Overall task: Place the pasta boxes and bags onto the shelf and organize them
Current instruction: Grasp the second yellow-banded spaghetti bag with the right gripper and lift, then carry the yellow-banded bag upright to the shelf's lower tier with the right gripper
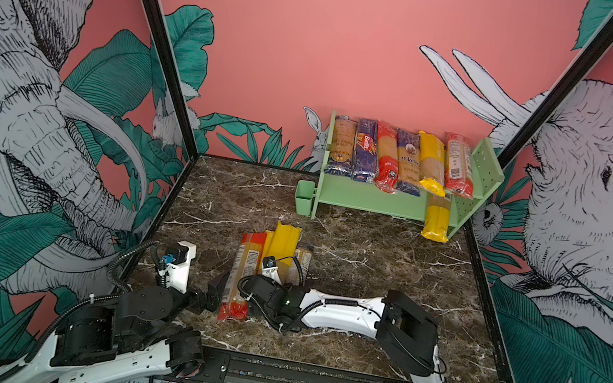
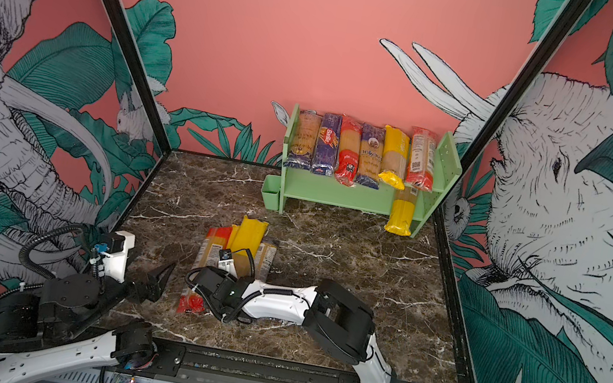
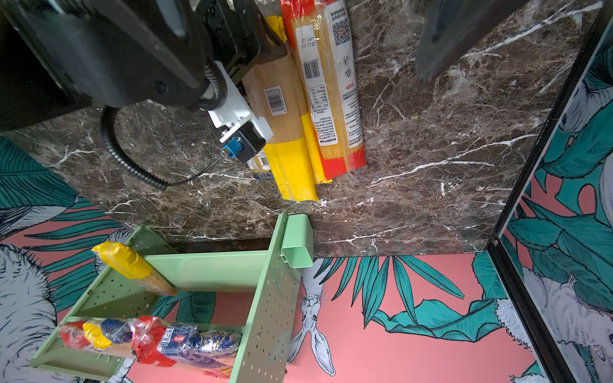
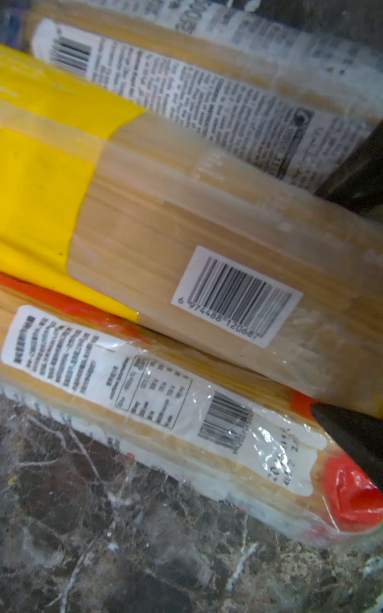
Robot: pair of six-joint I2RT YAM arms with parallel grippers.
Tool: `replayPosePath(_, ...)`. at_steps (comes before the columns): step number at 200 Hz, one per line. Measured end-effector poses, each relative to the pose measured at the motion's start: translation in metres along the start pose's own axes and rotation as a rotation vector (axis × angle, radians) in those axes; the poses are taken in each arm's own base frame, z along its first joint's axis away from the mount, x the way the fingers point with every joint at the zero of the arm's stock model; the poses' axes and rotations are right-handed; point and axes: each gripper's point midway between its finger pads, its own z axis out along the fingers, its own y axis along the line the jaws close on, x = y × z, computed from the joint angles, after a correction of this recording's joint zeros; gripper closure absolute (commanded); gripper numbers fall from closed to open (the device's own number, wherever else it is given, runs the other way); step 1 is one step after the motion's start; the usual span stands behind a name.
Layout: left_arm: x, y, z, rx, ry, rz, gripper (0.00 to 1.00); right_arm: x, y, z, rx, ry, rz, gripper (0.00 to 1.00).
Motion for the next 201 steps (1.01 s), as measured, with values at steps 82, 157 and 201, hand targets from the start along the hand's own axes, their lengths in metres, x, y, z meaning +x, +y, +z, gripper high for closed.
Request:
replayPosePath(82, -0.005, -0.016, 0.01, 0.01, 0.013, 0.058, 0.01, 0.001, -0.033, -0.037, -0.036, 0.011, 0.018, 1.0)
replayPosePath(157, -0.004, -0.07, 0.049, 0.059, 0.092, 0.219, 0.01, 0.014, -0.087, -0.12, -0.063, 0.026, -0.042, 1.0)
replayPosePath(201, -0.01, -0.116, 0.078, 0.113, 0.121, 0.288, 0.01, -0.002, -0.134, -0.172, -0.053, -0.073, -0.007, 1.0)
